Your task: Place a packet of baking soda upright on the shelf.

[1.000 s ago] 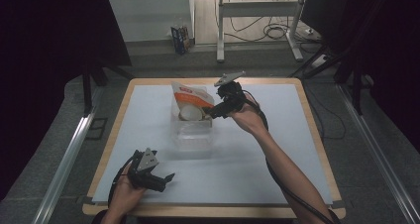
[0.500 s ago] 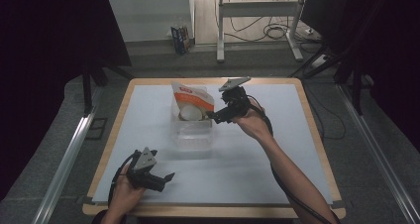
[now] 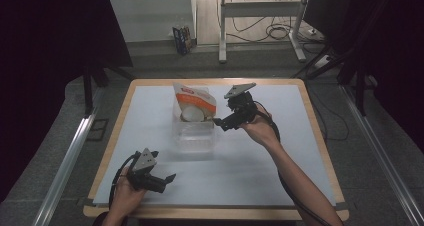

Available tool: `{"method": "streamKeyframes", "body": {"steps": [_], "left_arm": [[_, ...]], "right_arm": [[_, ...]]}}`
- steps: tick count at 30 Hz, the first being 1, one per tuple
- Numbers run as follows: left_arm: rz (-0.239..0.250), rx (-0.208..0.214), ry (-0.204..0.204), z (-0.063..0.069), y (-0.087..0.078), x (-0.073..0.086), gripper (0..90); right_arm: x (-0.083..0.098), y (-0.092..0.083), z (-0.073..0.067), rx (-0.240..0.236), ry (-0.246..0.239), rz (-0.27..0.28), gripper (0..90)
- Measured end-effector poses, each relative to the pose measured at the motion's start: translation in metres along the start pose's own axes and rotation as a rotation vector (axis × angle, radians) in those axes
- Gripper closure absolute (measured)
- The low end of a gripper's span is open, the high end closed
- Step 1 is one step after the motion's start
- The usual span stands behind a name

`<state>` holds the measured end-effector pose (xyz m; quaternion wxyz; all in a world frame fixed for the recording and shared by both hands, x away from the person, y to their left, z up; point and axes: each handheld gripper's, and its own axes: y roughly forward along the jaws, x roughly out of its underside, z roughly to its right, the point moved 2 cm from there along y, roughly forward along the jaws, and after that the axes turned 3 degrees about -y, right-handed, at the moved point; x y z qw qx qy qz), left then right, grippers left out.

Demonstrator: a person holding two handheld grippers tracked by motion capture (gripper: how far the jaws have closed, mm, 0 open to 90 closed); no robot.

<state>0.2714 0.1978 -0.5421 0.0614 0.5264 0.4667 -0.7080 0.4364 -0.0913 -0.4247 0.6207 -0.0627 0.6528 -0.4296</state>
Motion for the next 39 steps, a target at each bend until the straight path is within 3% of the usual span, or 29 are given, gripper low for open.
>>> {"method": "streamKeyframes", "body": {"steps": [21, 39], "left_arm": [[0.014, 0.016, -0.024, 0.0, -0.002, -0.001, 0.0], [-0.004, 0.009, 0.001, 0.002, 0.0, 0.0, 0.0]], "right_arm": [[0.019, -0.02, -0.006, 0.032, 0.004, 0.035, 0.0], [0.042, -0.029, -0.012, 0.025, -0.004, 0.022, 0.0]]}}
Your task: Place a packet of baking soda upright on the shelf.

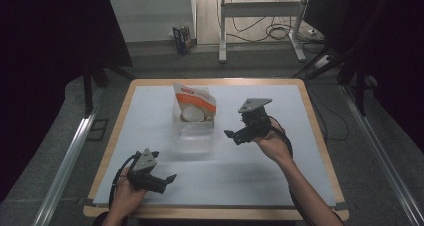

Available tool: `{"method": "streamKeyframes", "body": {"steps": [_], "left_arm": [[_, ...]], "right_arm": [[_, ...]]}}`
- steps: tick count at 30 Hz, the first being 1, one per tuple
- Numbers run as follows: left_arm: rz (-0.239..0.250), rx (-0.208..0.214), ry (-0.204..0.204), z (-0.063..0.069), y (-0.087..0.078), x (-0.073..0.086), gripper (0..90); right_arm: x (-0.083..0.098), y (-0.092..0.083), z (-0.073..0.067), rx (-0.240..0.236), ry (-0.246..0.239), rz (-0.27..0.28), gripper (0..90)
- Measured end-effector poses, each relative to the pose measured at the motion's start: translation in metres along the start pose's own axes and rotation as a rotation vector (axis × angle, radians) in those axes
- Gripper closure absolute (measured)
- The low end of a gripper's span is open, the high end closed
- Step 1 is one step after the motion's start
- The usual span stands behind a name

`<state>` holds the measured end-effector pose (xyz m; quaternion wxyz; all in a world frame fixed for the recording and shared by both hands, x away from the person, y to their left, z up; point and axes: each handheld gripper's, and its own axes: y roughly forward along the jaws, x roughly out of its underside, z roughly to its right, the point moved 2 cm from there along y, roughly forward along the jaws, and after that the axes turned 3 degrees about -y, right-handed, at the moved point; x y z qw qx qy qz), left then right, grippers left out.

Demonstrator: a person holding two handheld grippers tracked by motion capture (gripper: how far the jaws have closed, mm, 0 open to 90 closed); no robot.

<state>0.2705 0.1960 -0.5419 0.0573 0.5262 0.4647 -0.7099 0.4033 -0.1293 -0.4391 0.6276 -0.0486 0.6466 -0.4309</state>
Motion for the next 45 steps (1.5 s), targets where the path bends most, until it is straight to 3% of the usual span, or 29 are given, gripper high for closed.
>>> {"method": "streamKeyframes", "body": {"steps": [18, 34, 45], "left_arm": [[-0.013, -0.002, 0.023, 0.001, 0.0, 0.0, 0.0], [-0.015, -0.003, 0.022, 0.001, 0.0, 0.0, 0.0], [-0.017, -0.006, 0.023, 0.001, 0.0, 0.0, 0.0]], "right_arm": [[0.019, -0.013, -0.005, -0.024, 0.062, 0.018, 0.0], [0.04, -0.025, -0.004, -0.007, 0.074, 0.029, 0.0], [0.046, -0.043, -0.009, 0.022, 0.092, 0.047, 0.0]]}}
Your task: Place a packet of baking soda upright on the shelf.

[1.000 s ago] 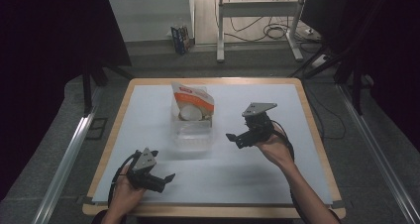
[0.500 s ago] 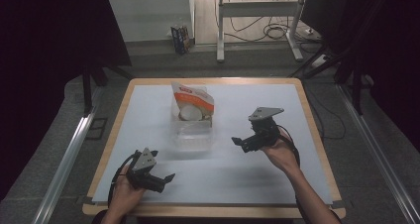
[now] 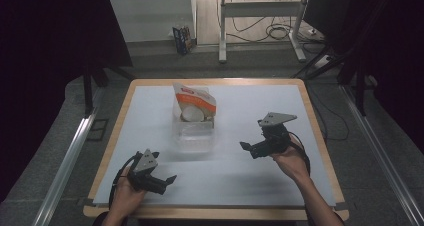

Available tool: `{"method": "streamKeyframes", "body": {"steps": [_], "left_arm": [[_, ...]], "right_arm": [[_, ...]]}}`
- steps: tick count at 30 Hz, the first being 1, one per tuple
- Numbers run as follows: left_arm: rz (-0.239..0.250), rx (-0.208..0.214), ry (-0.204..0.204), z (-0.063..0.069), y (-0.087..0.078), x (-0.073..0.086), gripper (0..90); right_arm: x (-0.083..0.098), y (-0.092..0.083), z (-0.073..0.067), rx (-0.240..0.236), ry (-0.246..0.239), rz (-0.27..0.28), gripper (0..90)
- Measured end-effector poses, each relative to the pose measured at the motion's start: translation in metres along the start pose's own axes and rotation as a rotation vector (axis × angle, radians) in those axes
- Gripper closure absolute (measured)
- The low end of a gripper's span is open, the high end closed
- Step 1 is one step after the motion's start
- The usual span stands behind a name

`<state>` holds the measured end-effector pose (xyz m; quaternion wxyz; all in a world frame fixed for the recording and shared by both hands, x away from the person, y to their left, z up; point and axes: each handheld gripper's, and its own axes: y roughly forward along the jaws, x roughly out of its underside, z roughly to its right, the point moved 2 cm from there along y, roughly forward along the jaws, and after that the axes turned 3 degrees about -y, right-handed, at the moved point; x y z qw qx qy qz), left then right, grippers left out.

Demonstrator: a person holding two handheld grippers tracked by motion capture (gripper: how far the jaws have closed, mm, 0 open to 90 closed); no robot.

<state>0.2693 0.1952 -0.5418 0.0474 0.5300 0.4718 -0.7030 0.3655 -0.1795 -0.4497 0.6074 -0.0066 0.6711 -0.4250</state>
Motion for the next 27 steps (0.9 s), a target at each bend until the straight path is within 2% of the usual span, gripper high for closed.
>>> {"method": "streamKeyframes", "body": {"steps": [12, 18, 27], "left_arm": [[-0.005, -0.008, 0.003, 0.0, -0.001, 0.0, 0.0], [-0.01, -0.011, 0.006, 0.0, 0.0, 0.0, 0.0], [-0.02, -0.014, 0.012, 0.001, 0.001, -0.001, 0.0]], "right_arm": [[0.008, -0.013, -0.009, 0.005, -0.005, 0.014, 0.0], [0.012, -0.018, -0.01, 0.011, 0.009, 0.01, 0.0], [0.021, -0.028, -0.009, 0.04, 0.002, -0.004, 0.0]]}}
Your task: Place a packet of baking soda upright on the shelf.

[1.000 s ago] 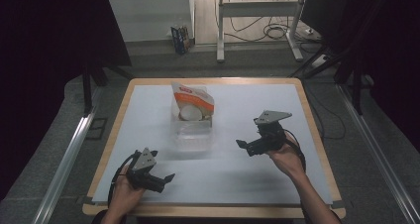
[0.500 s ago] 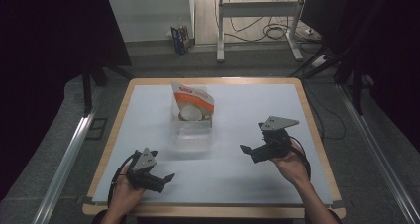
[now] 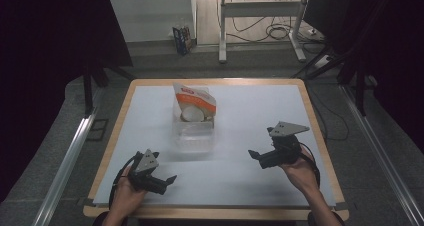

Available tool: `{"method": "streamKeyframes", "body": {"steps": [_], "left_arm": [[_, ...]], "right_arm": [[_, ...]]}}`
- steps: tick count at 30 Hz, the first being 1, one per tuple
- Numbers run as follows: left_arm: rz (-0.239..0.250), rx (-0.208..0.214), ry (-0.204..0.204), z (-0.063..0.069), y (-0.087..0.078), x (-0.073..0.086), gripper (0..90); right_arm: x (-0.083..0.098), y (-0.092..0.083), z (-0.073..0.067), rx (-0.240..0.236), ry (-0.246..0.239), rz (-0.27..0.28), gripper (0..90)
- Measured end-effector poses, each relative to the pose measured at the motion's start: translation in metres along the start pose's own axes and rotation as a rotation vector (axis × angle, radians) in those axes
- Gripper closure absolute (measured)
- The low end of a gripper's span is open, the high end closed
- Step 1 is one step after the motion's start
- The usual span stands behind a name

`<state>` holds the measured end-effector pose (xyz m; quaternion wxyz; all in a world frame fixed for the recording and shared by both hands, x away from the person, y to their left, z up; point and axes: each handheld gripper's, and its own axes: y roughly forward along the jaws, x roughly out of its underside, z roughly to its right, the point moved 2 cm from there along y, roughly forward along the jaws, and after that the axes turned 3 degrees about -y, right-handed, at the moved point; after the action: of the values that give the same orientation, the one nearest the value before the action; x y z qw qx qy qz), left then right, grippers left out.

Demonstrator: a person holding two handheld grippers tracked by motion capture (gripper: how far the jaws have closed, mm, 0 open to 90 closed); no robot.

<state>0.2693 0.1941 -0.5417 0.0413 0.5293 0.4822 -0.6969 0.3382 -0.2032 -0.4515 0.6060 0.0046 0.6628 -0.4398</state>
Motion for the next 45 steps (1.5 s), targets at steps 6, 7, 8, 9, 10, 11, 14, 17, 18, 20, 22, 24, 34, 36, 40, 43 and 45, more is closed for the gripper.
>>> {"method": "streamKeyframes", "body": {"steps": [6, 7, 8, 9, 10, 11, 14, 17, 18, 20, 22, 24, 34, 36, 40, 43, 45], "left_arm": [[0.0, -0.003, -0.002, 0.0, 0.0, 0.0, 0.0], [0.002, -0.003, -0.004, 0.0, 0.0, 0.0, 0.0], [0.001, -0.003, -0.003, 0.0, 0.0, 0.0, 0.0], [0.001, -0.003, -0.004, 0.0, 0.0, 0.0, 0.0], [0.001, -0.003, -0.004, 0.0, 0.0, 0.0, 0.0], [0.001, -0.003, -0.003, 0.0, 0.001, 0.0, 0.0], [-0.001, -0.004, -0.001, 0.0, 0.001, 0.0, 0.0], [-0.002, -0.005, -0.001, 0.001, 0.001, 0.0, 0.0], [-0.002, -0.005, -0.002, 0.001, 0.001, 0.0, 0.0], [-0.003, -0.006, -0.001, 0.001, 0.001, 0.0, 0.0], [-0.005, -0.005, 0.0, 0.001, 0.001, 0.0, 0.0], [-0.005, -0.005, 0.0, 0.001, 0.001, 0.0, 0.0], [-0.007, -0.008, 0.001, 0.001, 0.001, 0.0, 0.0], [-0.007, -0.009, 0.001, 0.001, 0.001, 0.0, 0.0], [-0.007, -0.01, 0.0, 0.001, 0.001, 0.0, 0.0], [-0.008, -0.01, -0.001, 0.001, 0.001, 0.0, 0.0], [-0.009, -0.011, 0.001, 0.0, 0.001, 0.0, 0.0]], "right_arm": [[0.009, -0.006, 0.0, 0.027, 0.005, -0.013, 0.0], [0.01, -0.007, 0.001, 0.03, 0.005, -0.014, 0.0], [0.012, -0.008, 0.001, 0.032, 0.008, -0.017, 0.0], [0.013, -0.009, 0.001, 0.033, 0.009, -0.018, 0.0], [0.014, -0.01, 0.001, 0.037, 0.01, -0.021, 0.0], [0.015, -0.012, 0.001, 0.041, 0.009, -0.023, 0.0], [0.02, -0.016, 0.0, 0.052, 0.015, -0.027, 0.0], [0.024, -0.021, 0.0, 0.063, 0.018, -0.028, 0.0], [0.025, -0.022, 0.0, 0.066, 0.017, -0.03, 0.0], [0.027, -0.025, 0.0, 0.076, 0.018, -0.029, 0.0], [0.03, -0.029, 0.0, 0.082, 0.023, -0.031, 0.0], [0.033, -0.032, 0.0, 0.088, 0.028, -0.03, 0.0], [0.052, -0.044, 0.0, 0.137, 0.038, -0.044, 0.0], [0.056, -0.046, 0.0, 0.148, 0.044, -0.05, 0.0], [0.064, -0.051, 0.002, 0.167, 0.059, -0.059, 0.0], [0.071, -0.052, 0.004, 0.182, 0.072, -0.067, 0.0], [0.075, -0.052, 0.007, 0.196, 0.076, -0.08, 0.0]]}}
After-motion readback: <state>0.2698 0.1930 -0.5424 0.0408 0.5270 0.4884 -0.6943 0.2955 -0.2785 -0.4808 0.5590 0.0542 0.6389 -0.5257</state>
